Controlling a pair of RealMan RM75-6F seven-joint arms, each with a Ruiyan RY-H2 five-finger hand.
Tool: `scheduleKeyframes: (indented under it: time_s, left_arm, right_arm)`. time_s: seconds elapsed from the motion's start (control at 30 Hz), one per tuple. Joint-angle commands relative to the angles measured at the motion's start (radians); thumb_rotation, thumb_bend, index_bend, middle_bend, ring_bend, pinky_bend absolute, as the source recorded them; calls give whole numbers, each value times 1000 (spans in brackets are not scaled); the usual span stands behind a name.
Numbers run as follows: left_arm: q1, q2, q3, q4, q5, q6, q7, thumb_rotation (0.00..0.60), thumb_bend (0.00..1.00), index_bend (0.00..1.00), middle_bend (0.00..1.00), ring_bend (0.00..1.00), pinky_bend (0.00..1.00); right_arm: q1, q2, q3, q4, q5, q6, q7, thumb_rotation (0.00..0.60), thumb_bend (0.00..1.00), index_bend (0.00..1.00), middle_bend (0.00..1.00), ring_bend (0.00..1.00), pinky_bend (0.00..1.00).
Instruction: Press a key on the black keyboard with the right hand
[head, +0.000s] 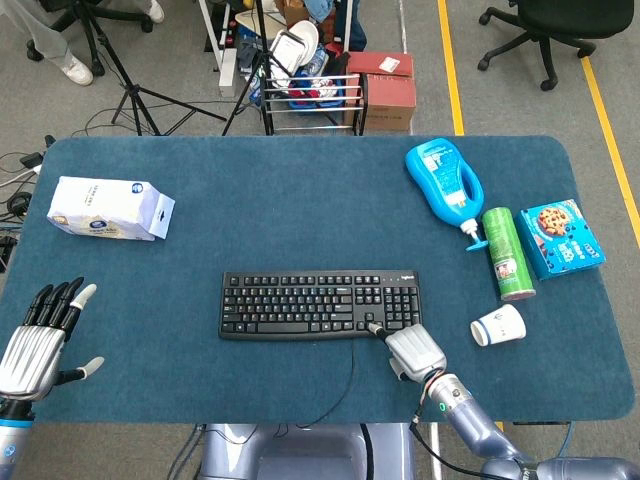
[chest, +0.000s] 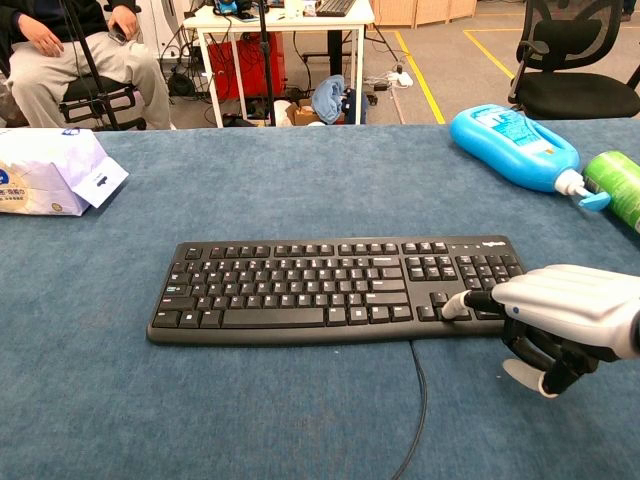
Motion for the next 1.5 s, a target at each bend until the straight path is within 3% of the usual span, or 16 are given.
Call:
scheduleKeyframes:
  time_s: [0.03, 0.27, 0.47, 0.63, 0.8, 0.9, 0.97, 1.2, 1.5]
  left_arm:
    - [0, 1, 1, 0, 2, 1, -1, 600, 0, 0, 0, 0, 0]
    - [1, 2, 1, -1, 5, 5, -6, 600, 0, 0, 0, 0, 0]
    - [1, 4, 2, -1, 9, 8, -10, 600, 0, 0, 0, 0, 0]
    - [2, 4, 3, -1, 12, 10, -10, 600, 0, 0, 0, 0, 0]
    - [1, 3, 4, 0, 9, 8, -10, 600, 0, 0, 0, 0, 0]
    - [0, 1, 3, 2, 6, 4, -9, 600, 0, 0, 0, 0, 0]
    - [0, -1, 2, 3, 3, 4, -7, 600, 0, 0, 0, 0, 0]
    - [1, -8, 1, 5, 1, 6, 0, 600, 0, 0, 0, 0, 0]
    - [2, -22, 0, 11, 4, 10, 16, 600, 0, 0, 0, 0, 0]
  right_arm:
    - [2, 1, -1, -4, -3, 4, 2, 600, 569, 143, 770, 711, 493]
    - [6, 24, 8, -33, -17, 32, -6, 600, 569, 143, 769, 711, 493]
    - [-2, 108, 25, -121, -59, 107, -21, 600, 569, 143, 734, 693, 494]
    - [-39, 200, 38, -192, -134, 197, 21, 600, 555, 143, 536, 493, 491]
    - [-102, 273, 31, -207, -235, 286, 118, 600, 477, 120, 213, 192, 437]
    - [-156, 305, 15, -179, -327, 353, 223, 600, 405, 37, 56, 38, 333]
    - [-199, 316, -3, -131, -399, 405, 310, 600, 363, 7, 5, 1, 261]
    - [-319, 289, -43, 52, -512, 542, 477, 600, 243, 0, 0, 0, 64]
    - [-408, 245, -28, 208, -540, 659, 534, 600, 208, 0, 0, 0, 0]
